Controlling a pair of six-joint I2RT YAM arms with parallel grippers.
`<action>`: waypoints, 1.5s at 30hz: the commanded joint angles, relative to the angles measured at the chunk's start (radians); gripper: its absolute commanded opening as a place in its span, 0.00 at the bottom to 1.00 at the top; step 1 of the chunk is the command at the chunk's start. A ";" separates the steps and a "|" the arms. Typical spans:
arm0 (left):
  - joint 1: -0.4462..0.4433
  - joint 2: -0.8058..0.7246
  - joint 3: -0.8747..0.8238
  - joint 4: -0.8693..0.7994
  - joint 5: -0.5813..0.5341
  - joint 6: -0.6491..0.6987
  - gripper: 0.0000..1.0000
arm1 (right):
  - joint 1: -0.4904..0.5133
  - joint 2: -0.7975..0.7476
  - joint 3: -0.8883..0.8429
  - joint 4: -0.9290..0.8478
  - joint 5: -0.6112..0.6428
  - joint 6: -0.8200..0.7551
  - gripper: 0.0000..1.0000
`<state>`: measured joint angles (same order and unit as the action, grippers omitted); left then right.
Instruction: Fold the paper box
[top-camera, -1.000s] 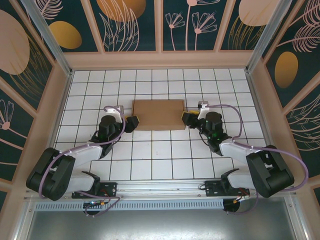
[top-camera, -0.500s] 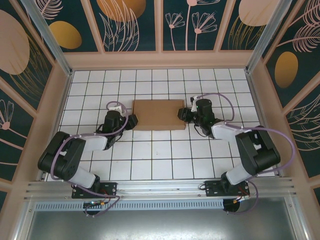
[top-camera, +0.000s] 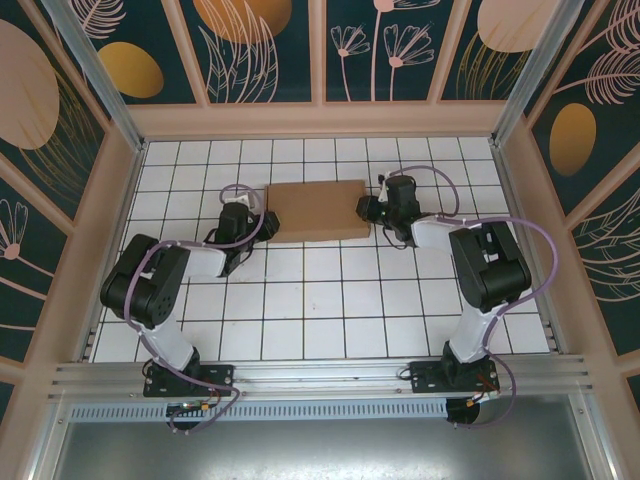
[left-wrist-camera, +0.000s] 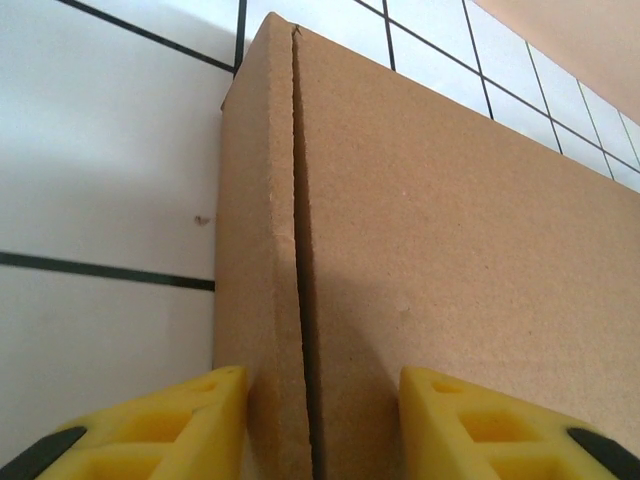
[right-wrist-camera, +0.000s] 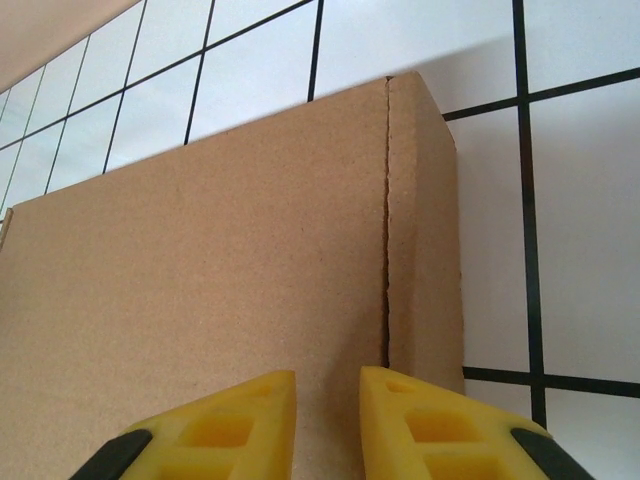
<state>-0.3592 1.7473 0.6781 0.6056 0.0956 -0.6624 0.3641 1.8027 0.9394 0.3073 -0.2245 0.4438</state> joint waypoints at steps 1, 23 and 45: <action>-0.009 0.024 0.032 -0.025 0.037 0.028 0.44 | 0.010 0.026 -0.003 -0.103 -0.003 -0.004 0.24; 0.086 -0.469 -0.128 0.010 -0.430 0.637 0.99 | -0.007 -0.638 -0.482 0.572 0.372 -0.545 0.99; 0.357 -0.222 -0.435 0.659 -0.183 0.593 0.99 | -0.355 -0.248 -0.767 1.091 0.244 -0.476 0.99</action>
<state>-0.0051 1.5196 0.2279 1.2217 -0.1463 -0.0856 0.0181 1.5703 0.1074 1.3174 0.1154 -0.0422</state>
